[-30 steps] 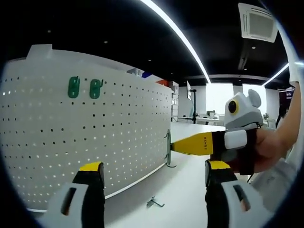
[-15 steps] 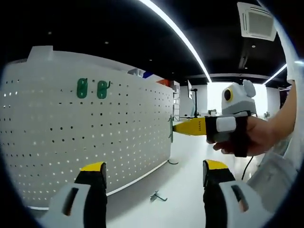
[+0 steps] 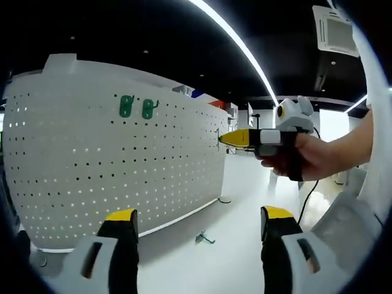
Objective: Insert the hook assembly into the mounting plate slot until the hook locks in place.
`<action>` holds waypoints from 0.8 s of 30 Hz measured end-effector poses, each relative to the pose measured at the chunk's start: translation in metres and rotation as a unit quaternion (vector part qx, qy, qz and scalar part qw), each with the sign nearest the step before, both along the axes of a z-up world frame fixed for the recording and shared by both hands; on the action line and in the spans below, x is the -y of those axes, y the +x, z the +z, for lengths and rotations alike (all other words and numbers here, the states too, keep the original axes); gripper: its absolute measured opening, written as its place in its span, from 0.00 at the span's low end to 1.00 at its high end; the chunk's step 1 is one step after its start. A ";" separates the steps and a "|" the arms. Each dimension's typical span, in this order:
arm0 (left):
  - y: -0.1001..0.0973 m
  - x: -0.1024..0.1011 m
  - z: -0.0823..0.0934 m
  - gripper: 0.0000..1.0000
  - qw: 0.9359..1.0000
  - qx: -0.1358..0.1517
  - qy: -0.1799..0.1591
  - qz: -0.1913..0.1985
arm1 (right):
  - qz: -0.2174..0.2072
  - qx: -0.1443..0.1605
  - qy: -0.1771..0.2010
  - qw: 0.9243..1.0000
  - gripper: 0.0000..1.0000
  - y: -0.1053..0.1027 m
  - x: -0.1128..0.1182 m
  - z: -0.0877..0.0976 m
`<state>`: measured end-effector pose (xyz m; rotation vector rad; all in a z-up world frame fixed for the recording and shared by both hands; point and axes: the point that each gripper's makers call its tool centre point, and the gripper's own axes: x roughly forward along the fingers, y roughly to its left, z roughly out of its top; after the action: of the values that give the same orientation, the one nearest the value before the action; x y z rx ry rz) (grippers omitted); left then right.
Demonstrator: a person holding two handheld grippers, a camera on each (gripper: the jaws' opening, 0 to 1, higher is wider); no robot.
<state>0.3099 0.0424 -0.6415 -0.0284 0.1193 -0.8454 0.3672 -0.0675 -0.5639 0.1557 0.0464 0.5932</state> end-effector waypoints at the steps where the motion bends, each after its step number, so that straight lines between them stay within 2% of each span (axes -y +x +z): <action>1: -0.001 -0.002 0.000 0.84 1.000 0.001 0.000 0.002 | -0.001 0.001 -0.001 1.000 0.01 0.001 0.000 0.001; 13: -0.013 -0.035 -0.005 0.83 0.999 -0.002 0.000 0.042 | -0.038 0.026 -0.029 0.999 0.01 0.026 0.007 0.025; 24: -0.017 -0.052 -0.006 0.82 0.997 0.000 -0.003 0.071 | -0.079 0.046 -0.047 0.995 0.01 0.052 0.008 0.044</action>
<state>0.2933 0.0943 -0.6471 -0.0416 0.1134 -0.7043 0.4192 -0.0752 -0.5195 0.0403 -0.0267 0.4387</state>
